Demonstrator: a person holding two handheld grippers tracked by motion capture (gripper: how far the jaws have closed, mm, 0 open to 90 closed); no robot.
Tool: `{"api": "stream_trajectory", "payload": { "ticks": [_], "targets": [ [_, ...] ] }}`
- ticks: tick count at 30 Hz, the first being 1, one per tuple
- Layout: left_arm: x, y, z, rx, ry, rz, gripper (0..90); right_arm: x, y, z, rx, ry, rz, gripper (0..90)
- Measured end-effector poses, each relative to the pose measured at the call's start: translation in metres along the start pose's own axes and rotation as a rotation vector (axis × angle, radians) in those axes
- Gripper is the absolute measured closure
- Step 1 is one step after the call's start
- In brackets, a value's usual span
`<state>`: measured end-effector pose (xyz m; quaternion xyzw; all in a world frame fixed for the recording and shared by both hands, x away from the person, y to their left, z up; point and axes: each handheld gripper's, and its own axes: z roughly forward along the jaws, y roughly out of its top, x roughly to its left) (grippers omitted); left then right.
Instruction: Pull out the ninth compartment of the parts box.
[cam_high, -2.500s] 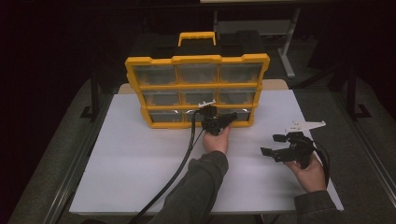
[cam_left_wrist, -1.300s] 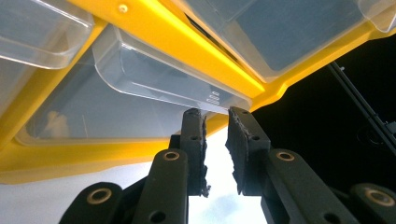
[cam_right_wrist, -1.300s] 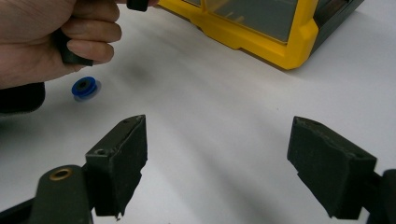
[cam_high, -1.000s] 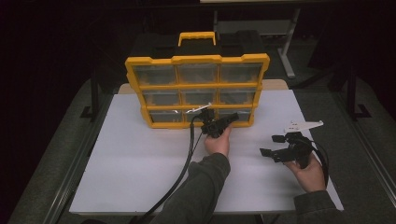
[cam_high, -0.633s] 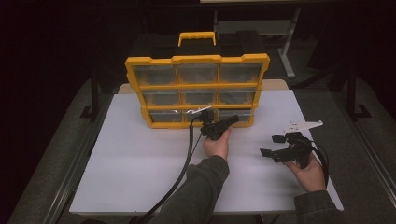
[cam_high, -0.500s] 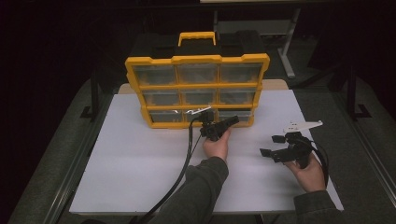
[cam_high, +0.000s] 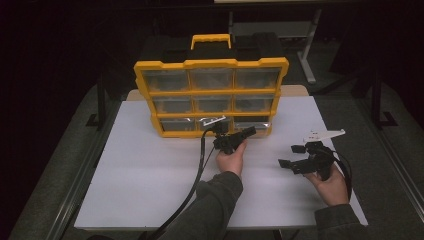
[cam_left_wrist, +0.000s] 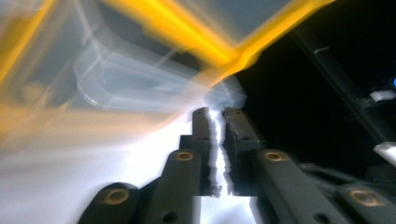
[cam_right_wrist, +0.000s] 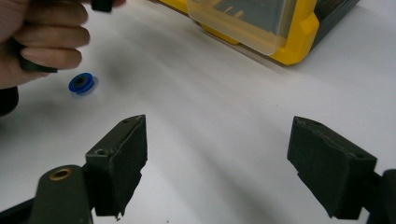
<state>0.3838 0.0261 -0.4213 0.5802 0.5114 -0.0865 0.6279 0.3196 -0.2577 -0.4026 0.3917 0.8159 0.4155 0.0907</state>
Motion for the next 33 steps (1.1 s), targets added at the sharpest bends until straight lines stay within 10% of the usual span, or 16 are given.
{"api": "stream_trajectory", "payload": {
  "ticks": [17, 33],
  "targets": [
    [-0.015, 0.026, -0.016, 0.171, 0.03, 0.319, 75.9, 0.002, 0.0, 0.001, 0.007, 0.0, -0.011, 18.9],
    [-0.034, 0.072, -0.001, 0.474, 0.05, 0.818, 66.3, 0.004, 0.001, 0.003, 0.019, 0.013, -0.021, 18.9]
  ]
}}
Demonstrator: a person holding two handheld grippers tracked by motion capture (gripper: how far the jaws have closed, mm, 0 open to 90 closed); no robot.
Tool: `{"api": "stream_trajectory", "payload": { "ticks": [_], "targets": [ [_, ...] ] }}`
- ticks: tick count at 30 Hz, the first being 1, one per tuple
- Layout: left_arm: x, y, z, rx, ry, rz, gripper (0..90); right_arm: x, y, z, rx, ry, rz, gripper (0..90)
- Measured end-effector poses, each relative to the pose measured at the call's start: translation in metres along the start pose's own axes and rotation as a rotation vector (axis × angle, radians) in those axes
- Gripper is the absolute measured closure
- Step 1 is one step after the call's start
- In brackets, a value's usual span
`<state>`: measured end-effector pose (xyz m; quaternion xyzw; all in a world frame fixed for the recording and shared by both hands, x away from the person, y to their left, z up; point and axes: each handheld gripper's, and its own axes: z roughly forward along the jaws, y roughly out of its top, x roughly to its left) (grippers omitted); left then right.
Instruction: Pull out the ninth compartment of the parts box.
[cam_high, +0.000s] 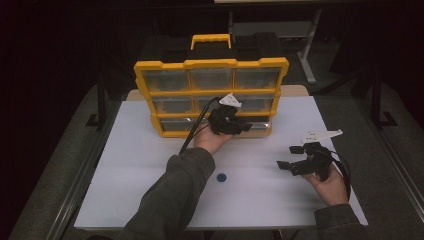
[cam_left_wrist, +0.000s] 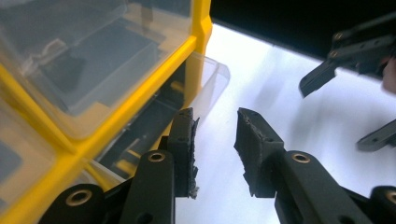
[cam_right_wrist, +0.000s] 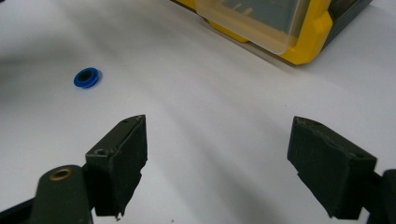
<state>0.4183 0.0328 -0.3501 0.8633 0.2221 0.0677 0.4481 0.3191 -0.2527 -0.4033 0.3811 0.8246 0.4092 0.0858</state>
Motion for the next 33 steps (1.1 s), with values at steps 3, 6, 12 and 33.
{"api": "stream_trajectory", "payload": {
  "ticks": [3, 6, 12, 33],
  "targets": [
    [0.003, 0.003, 0.004, 0.048, 0.013, 0.051, 65.9, 0.0, 0.0, 0.0, 0.004, 0.002, -0.001, 18.9],
    [0.008, 0.005, 0.009, 0.088, 0.019, 0.094, 64.6, 0.001, 0.0, 0.001, 0.007, 0.004, -0.004, 18.9],
    [0.009, 0.01, 0.016, 0.13, 0.036, 0.151, 63.6, 0.0, 0.0, 0.002, 0.007, 0.008, -0.009, 18.9],
    [0.013, 0.005, 0.04, 0.261, 0.029, 0.21, 64.8, 0.002, 0.001, 0.004, 0.023, 0.015, -0.003, 18.8]
  ]
}}
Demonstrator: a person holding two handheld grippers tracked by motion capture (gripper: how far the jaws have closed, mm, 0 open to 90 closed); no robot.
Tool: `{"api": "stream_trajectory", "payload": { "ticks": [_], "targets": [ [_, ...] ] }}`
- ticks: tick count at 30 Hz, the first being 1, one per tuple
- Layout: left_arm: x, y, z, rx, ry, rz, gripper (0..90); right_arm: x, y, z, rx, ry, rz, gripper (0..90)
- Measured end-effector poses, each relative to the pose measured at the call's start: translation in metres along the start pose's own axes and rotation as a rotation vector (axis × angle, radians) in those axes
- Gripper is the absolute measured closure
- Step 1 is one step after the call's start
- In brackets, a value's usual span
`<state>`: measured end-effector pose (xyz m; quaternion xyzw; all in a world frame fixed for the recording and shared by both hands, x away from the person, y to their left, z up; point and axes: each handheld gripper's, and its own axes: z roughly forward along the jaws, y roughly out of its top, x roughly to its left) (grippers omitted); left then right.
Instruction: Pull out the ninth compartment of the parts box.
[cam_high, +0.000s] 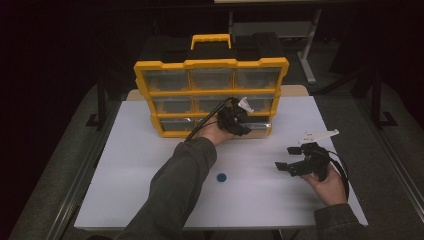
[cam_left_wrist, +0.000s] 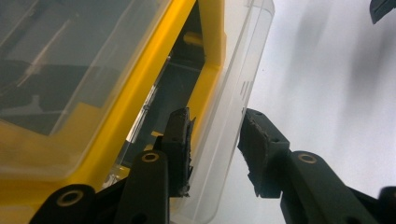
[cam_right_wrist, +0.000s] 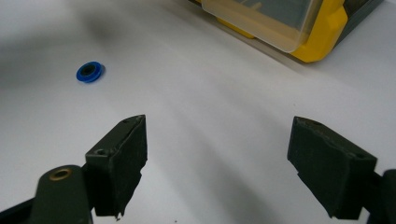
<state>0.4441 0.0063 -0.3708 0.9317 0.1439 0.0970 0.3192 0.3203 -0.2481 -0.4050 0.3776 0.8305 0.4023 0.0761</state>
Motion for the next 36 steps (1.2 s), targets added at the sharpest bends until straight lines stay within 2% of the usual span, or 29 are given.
{"api": "stream_trajectory", "payload": {
  "ticks": [7, 18, 21, 23, 24, 36],
  "targets": [
    [-0.002, -0.001, -0.001, 0.006, -0.012, -0.002, 66.9, -0.001, 0.0, 0.0, -0.003, 0.001, -0.009, 18.8],
    [-0.005, -0.001, -0.005, 0.033, -0.049, 0.029, 68.4, -0.001, -0.001, -0.001, 0.001, 0.0, -0.008, 18.9],
    [-0.007, -0.002, -0.005, 0.025, -0.055, 0.02, 69.0, -0.001, -0.001, -0.001, -0.002, 0.0, -0.01, 18.9],
    [-0.007, -0.002, -0.007, 0.039, -0.066, 0.039, 69.2, -0.002, -0.001, -0.001, -0.005, -0.001, -0.012, 19.0],
    [-0.009, -0.003, -0.006, 0.015, -0.068, 0.016, 69.3, -0.002, -0.001, -0.001, -0.005, -0.001, -0.012, 19.0],
    [-0.015, -0.007, -0.009, 0.003, -0.1, 0.023, 70.2, -0.001, -0.002, -0.001, 0.001, 0.0, -0.009, 18.9]
  ]
}}
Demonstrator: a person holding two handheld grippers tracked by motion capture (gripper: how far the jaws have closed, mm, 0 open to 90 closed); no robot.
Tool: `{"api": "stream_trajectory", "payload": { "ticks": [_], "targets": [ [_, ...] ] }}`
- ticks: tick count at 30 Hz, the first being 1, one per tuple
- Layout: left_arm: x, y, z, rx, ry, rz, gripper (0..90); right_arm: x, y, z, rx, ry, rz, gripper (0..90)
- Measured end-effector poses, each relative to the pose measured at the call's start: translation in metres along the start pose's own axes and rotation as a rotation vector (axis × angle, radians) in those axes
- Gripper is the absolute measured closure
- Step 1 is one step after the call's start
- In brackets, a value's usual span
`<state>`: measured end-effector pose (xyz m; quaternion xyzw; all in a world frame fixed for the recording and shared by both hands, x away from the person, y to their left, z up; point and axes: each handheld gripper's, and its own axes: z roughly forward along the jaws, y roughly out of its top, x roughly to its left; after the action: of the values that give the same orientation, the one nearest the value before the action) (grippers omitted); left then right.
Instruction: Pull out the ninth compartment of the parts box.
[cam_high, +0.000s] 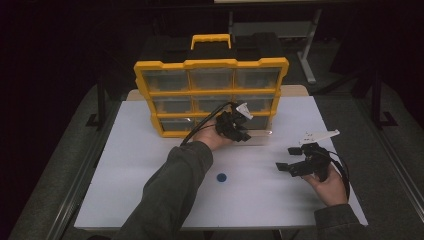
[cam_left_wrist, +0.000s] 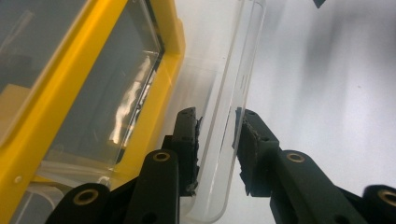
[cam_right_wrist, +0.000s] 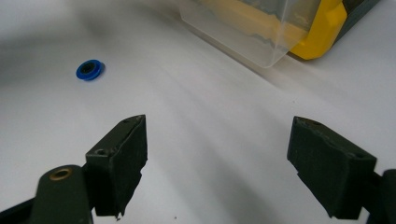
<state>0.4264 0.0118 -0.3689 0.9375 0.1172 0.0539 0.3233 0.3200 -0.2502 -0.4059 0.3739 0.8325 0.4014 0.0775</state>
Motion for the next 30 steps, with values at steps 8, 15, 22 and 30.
{"api": "stream_trajectory", "payload": {
  "ticks": [8, 15, 22, 30],
  "targets": [
    [-0.004, -0.001, -0.002, 0.003, -0.011, 0.01, 70.9, 0.0, 0.0, 0.0, 0.004, 0.001, 0.004, 19.0],
    [-0.007, -0.003, -0.003, -0.003, -0.028, 0.008, 71.3, 0.001, 0.0, 0.001, 0.006, 0.002, -0.004, 19.0],
    [-0.01, -0.005, -0.003, -0.009, -0.036, 0.008, 71.4, 0.001, 0.0, 0.001, 0.008, 0.004, -0.009, 19.0],
    [-0.014, -0.007, -0.004, -0.015, -0.05, 0.009, 72.0, 0.001, 0.0, 0.002, 0.01, 0.005, -0.01, 19.0]
  ]
}}
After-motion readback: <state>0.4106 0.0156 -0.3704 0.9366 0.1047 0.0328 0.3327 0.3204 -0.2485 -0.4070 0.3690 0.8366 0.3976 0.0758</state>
